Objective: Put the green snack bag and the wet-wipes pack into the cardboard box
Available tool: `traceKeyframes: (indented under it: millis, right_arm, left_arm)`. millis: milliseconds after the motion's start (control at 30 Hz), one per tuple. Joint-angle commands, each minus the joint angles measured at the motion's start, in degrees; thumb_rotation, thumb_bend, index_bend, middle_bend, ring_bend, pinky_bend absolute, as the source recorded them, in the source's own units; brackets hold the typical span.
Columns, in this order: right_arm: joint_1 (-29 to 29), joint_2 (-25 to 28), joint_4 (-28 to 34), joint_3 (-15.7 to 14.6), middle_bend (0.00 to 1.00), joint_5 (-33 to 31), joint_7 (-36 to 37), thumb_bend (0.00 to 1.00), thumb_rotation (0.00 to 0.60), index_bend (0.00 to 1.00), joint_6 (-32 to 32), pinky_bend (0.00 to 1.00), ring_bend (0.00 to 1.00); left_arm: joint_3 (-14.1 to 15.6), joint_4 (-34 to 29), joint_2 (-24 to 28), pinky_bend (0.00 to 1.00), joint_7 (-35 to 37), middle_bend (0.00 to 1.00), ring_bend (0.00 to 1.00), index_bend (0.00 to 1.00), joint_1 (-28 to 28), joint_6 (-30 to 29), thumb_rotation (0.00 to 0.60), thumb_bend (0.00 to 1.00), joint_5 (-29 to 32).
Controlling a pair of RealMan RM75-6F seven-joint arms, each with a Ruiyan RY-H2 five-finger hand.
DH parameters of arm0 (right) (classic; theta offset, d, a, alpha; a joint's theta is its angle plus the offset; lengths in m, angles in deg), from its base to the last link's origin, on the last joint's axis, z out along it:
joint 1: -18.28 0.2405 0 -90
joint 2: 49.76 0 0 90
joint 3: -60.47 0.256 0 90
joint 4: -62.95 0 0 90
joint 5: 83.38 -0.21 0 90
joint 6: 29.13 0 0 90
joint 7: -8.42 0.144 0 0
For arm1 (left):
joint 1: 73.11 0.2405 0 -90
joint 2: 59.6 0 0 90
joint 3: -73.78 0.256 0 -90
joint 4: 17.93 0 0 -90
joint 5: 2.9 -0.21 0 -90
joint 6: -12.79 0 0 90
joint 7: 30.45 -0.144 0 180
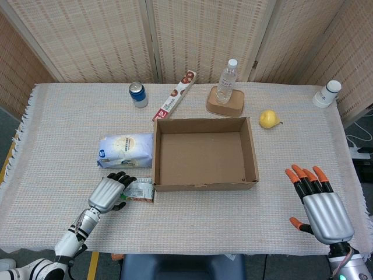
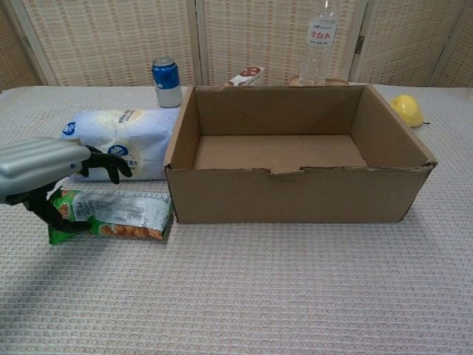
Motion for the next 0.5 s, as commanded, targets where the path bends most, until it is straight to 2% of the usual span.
traceKeyframes:
  millis: [33,500]
  right_arm:
    - [0.17,0.04,0.0,0.12,0.03,-0.36,-0.01,0.02,0.6,0.07,-0.11,0.0,0.0]
    - [0.97,-0.08,0.0,0.68,0.03,-2.93,-0.46,0.02,0.6,0.06,-0.23,0.0,0.0]
  left_arm:
    - [0.18,1.78,-0.83,0.27,-0.31,0.24,0.15,0.2,-0.72,0.06,0.6,0.23,0.43]
    - [1.24,10.05,-5.77,0.33,0.89,0.28,0.19,0.22,-3.39,1.64,0.6,0.24,2.21]
